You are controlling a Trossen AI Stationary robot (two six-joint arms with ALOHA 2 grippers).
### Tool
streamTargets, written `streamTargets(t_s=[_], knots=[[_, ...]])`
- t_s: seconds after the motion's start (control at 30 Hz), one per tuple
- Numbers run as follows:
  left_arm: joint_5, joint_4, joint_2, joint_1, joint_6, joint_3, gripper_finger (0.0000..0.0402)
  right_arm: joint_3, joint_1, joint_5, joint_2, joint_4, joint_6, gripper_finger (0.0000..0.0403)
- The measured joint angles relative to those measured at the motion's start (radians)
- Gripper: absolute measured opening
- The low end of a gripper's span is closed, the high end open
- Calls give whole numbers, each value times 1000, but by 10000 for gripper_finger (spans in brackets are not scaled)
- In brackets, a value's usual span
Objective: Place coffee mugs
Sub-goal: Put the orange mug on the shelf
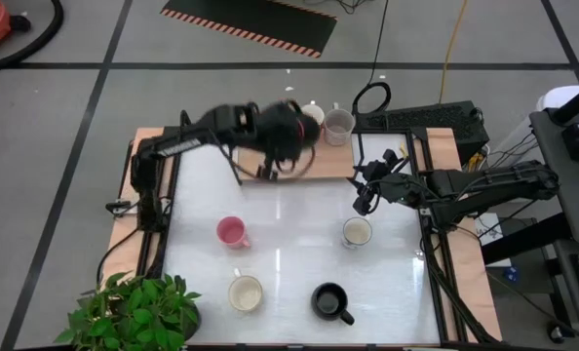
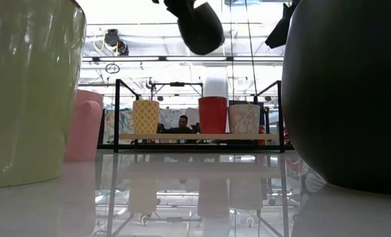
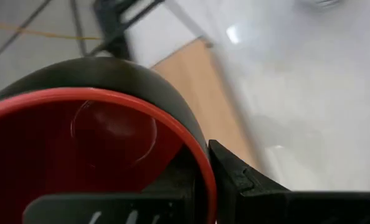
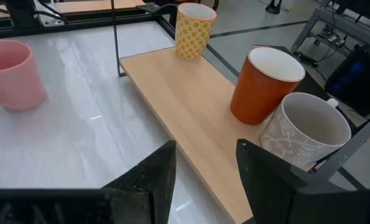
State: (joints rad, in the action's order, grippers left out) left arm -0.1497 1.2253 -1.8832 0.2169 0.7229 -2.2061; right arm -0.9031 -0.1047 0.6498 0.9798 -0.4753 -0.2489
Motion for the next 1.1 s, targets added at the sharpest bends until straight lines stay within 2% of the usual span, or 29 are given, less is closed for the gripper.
streamTargets(t_s=[0.13, 0.23, 0.33, 0.47, 0.57, 0.73, 0.83, 1.1], knots=[[7, 8, 3, 112, 61, -5, 22, 0, 0, 0, 0, 0, 8, 157], [58, 29, -6, 190, 73, -3, 22, 0, 0, 0, 0, 0, 8, 157], [67, 11, -9, 255, 158, -3, 22, 0, 0, 0, 0, 0, 16, 157], [70, -30, -22, 316, 154, -6, 22, 0, 0, 1, 0, 3, 23, 157], [73, -34, -24, 340, 157, -6, 22, 0, 0, 2, 0, 11, 26, 157], [128, -154, -48, 387, 153, -6, 22, 0, 0, 3, 0, 30, 30, 157], [172, -131, -62, 421, 128, -6, 22, 0, 0, 3, 0, 32, 30, 157], [174, -20, -137, 430, 111, -6, 22, 0, 0, 3, 0, 30, 30, 157]])
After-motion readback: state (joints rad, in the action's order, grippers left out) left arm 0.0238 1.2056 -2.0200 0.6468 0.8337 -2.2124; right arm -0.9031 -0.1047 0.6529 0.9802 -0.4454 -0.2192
